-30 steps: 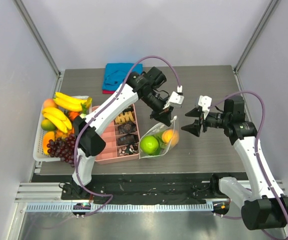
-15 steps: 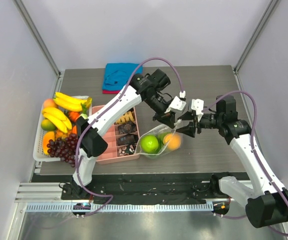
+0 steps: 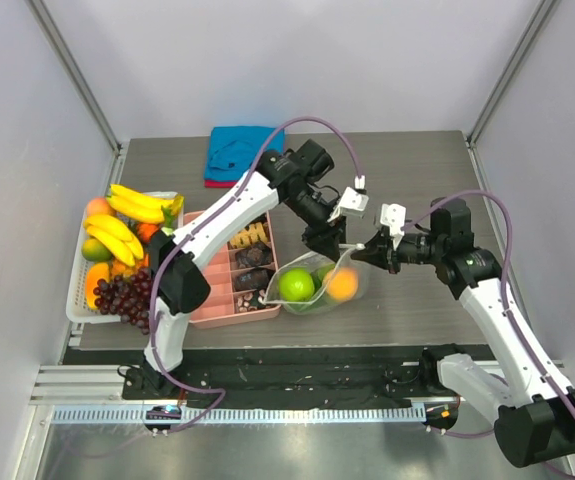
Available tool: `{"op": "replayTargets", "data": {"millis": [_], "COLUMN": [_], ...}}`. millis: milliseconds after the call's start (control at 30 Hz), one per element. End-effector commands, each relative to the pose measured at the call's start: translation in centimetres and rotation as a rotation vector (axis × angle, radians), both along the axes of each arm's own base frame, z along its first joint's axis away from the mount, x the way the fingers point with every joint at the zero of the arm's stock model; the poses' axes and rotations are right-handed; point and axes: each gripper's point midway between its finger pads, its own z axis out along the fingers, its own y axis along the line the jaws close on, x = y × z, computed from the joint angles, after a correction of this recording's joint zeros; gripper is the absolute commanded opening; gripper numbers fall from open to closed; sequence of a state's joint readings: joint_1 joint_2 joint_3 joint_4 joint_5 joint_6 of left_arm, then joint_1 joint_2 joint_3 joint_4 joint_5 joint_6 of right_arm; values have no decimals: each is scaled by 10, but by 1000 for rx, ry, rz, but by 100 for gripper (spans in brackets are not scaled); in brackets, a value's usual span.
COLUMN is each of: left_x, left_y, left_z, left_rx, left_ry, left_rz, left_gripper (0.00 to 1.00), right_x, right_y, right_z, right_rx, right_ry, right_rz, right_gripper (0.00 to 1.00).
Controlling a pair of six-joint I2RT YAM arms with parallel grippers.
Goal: Place the food in the zip-top bag and seal the zipper
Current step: Zip the zipper food storage bag at the center of the board.
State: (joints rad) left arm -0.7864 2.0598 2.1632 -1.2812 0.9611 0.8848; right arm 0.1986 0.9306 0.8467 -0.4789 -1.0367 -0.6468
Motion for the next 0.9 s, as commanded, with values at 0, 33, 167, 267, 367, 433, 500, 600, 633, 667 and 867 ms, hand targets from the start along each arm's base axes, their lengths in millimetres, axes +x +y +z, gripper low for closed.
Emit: {"op": "replayTargets", "data": {"millis": [0, 33, 167, 267, 367, 433, 500, 600, 633, 667, 867], "left_x": [22, 25, 20, 20, 13, 7, -3, -4, -3, 2, 2], "left_y": [5, 1, 1, 2, -1, -6, -14, -24, -26, -28, -35], "left_z": [51, 60, 92, 108, 109, 107, 102, 94, 93, 87, 75], "left_rx": [-99, -137, -280, -362, -367, -365, -358, -337, -335, -319, -299], "left_ry": [-8, -15, -90, -120, -139, -158, -196, -218, -227, -244, -230], "left_rz": [216, 241, 315, 382, 392, 380, 340, 346, 349, 372, 366], "left_gripper": [46, 48, 58, 60, 57, 57, 57, 54, 51, 50, 43], "right_x": [1, 0, -3, -4, -6, -6, -7, -7, -9, -9, -10], "right_y": [-1, -1, 1, 1, 1, 2, 2, 2, 2, 2, 2], "right_z": [16, 16, 18, 20, 21, 25, 27, 29, 28, 28, 28], "right_rx": [14, 16, 27, 31, 39, 46, 51, 52, 52, 53, 56], "right_ry": [-63, -60, -48, -51, -44, -51, -47, -56, -54, -60, -59], "right_rz": [-25, -26, -16, -12, -7, -4, -7, -8, -6, -7, -10], "right_gripper": [1, 1, 1, 1, 1, 1, 1, 1, 1, 1, 1]}}
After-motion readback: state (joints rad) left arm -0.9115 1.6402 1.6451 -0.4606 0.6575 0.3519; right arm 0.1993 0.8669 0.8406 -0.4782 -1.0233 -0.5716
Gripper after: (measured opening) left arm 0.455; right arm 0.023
